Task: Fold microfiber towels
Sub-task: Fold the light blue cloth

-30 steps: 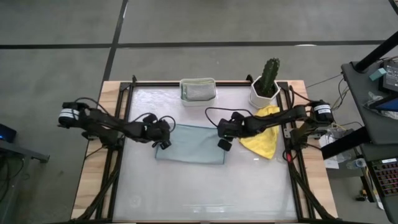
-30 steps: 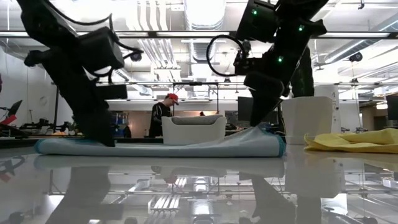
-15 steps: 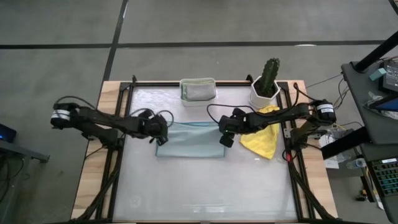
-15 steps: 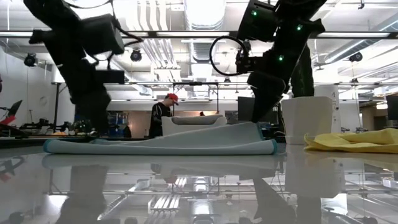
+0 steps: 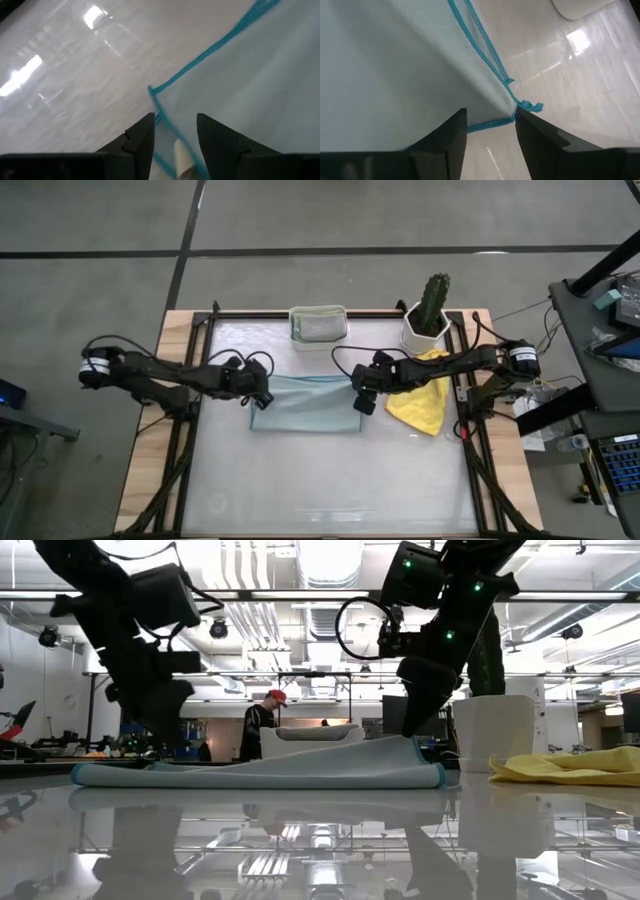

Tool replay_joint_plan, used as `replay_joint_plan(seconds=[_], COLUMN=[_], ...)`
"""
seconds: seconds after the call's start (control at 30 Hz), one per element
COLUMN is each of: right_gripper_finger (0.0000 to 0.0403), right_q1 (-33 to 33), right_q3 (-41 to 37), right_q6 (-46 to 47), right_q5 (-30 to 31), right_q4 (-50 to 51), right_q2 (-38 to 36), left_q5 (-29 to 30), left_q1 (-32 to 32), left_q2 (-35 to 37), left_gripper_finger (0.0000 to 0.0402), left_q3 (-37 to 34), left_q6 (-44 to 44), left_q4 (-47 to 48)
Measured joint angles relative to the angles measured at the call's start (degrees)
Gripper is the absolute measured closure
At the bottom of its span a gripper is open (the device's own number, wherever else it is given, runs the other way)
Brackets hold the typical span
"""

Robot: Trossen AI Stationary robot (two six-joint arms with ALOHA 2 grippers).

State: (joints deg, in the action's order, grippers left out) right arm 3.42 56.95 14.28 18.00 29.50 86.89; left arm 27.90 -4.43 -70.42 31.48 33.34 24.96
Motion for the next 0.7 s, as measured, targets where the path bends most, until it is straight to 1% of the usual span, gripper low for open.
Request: replay_joint_plan(seconds=[0.13,0.2,0.37,0.5,0.7], right_gripper_finger=[0.0240,0.0239,0.0238,0.0238,0.0238], right_q1=[0.0,0.0,0.0,0.0,0.0], right_q3=[0.0,0.0,0.0,0.0,0.0], right_q6=[0.1,0.1,1.2,1.6,1.4], right_q5=[0.0,-0.3,-3.4,-5.0,-5.2], right_q4=[0.0,0.2,0.3,0.3,0.5], right_q2=[0.0,0.0,0.0,0.0,0.0], left_q5=[-0.4,-0.4,-0.1,0.1,0.1], left_q1=[-1.9,-3.6,-7.4,-8.6,-8.8], left_q2=[-5.2,-8.0,-13.4,-14.7,-14.4], left_gripper_finger=[0.0270,0.0270,0.0270,0.0269,0.0261], left_q3=[0.0,0.5,1.9,2.6,2.5], left_q6=[2.5,3.8,5.1,3.4,-1.4], left_q4=[-5.0,-5.2,-5.7,-6.1,-6.9])
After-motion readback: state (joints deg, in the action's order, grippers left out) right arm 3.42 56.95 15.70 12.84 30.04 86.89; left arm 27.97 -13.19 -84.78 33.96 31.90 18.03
